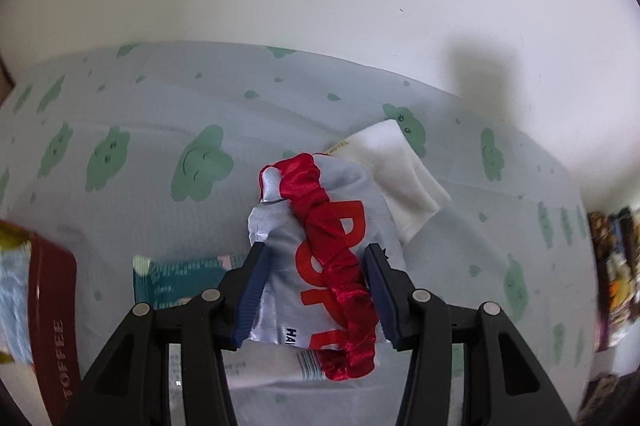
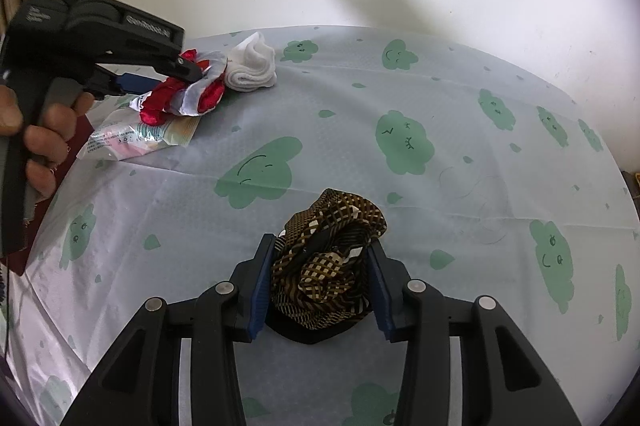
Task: Organize soft objects
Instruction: 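Grasp the red-and-white sock pack with the left gripper while the right holds the brown pouch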
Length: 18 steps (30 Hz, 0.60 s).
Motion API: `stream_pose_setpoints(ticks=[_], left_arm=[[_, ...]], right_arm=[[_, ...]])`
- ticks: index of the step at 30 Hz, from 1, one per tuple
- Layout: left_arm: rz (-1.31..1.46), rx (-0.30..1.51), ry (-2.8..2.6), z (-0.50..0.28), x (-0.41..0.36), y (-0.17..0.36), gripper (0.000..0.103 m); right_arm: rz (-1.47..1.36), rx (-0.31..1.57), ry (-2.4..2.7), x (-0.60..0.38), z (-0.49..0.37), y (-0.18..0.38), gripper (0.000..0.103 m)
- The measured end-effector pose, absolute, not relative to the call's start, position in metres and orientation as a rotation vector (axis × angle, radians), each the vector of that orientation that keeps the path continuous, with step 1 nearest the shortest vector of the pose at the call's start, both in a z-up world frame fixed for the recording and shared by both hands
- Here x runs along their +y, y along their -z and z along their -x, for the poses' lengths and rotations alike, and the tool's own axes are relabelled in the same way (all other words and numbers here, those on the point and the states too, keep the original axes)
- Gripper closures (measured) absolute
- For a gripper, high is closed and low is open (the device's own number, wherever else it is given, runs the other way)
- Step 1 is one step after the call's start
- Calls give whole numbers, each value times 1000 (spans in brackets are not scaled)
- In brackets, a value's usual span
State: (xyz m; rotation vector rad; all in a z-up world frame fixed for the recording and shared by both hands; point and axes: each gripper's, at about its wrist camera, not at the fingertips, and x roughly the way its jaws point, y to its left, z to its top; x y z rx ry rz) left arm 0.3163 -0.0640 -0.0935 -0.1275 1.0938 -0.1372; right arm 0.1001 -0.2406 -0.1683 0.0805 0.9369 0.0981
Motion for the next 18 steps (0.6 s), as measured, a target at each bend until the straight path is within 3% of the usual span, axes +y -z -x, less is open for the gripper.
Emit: stream_pose_setpoints(ticks=[6,8,18], left_arm=[[97,1081,153,-319,-66,99,55],[103,1080,145,-317,-62,99,79],[97,1060,167,-301,-61,83,86]], right_arm=[[-82,937,-99,-241,-100,168,62],[-83,937,-100,-241,-100,168,62],[-85,937,-99,-240,-99,167,62]])
